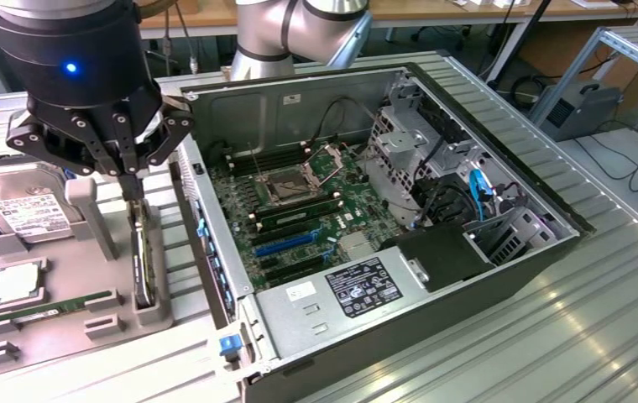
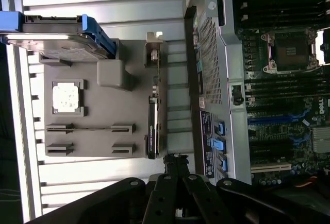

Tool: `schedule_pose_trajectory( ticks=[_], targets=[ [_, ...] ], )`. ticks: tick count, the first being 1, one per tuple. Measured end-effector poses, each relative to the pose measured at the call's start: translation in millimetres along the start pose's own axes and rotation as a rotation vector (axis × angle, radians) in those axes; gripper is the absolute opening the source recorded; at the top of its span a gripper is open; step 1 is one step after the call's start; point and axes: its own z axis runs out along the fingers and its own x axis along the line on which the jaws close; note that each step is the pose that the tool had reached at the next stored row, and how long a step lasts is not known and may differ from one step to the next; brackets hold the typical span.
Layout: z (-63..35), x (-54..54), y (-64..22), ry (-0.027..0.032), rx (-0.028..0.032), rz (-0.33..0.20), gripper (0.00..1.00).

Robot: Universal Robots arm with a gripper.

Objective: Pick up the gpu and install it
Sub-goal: 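Reach for the gpu, then pick up the gpu and move the gpu toward the slot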

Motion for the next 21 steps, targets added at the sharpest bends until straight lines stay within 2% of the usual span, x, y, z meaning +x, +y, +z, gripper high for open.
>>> schedule_pose_trajectory(
  ticks=[4, 21],
  targets=[
    [0.1, -0.1, -2.4, -0.0001, 0.0, 0.0, 0.11],
    [0.6, -1.0, -2.6, -0.0001, 0.0004, 0.0, 0.11]
  ],
)
